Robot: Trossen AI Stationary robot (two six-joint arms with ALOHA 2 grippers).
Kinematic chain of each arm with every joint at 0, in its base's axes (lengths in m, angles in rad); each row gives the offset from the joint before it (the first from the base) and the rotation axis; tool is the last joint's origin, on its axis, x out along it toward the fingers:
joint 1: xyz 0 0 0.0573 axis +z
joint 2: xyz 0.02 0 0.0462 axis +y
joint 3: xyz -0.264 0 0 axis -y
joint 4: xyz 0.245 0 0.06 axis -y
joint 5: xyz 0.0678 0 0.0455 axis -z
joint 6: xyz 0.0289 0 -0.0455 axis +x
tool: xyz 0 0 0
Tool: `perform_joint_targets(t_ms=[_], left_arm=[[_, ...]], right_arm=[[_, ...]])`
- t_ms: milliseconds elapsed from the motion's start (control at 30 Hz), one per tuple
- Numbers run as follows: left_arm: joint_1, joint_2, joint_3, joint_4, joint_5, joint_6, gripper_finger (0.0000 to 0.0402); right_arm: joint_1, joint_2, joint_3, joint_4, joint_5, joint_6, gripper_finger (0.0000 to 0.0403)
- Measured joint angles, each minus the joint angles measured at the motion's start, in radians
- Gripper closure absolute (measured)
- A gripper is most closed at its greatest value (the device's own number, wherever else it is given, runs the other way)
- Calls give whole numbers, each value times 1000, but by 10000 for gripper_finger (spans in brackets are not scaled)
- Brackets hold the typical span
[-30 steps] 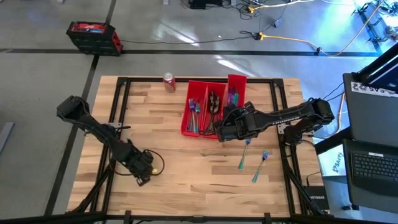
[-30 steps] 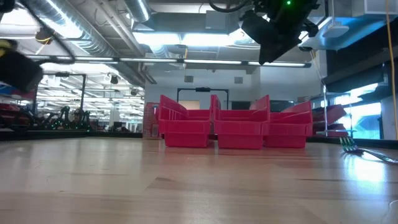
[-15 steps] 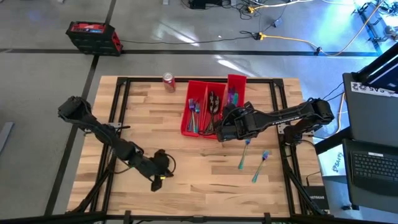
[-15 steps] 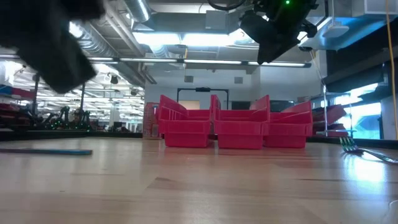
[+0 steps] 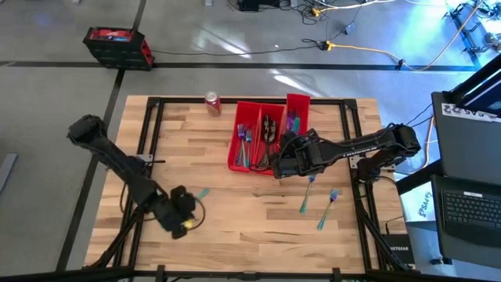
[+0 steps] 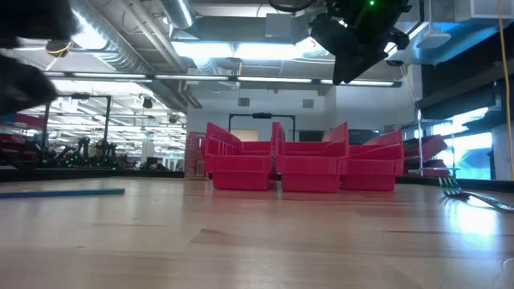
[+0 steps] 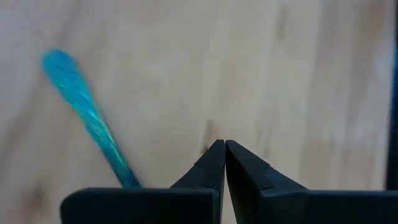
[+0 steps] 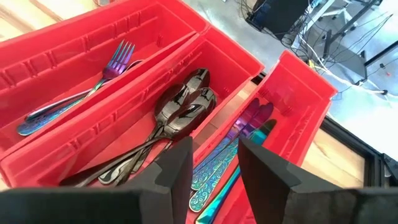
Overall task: Sort silverware
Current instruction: Put the purple table knife into the right red bin
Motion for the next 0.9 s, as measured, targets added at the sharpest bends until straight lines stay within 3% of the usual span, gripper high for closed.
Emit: perform_joint_targets(t_ms=[167, 400, 467, 733, 900], left_arm=[[-79, 52, 0, -32, 1, -95, 402], [-108, 91, 0, -102, -48, -208, 402], [-113, 90, 0, -100, -58, -229, 402], [-223, 89, 0, -92, -105, -403, 402], [-307, 89, 0, -98, -181, -555, 402]], right_arm=[[0, 0, 0, 3, 2, -25, 291], [-1, 0, 0, 42, 17, -33, 291], [0, 0, 0, 98, -21, -115, 291], [36, 19, 1, 691, -477, -707, 291], [31, 125, 3, 893, -807, -946, 291]])
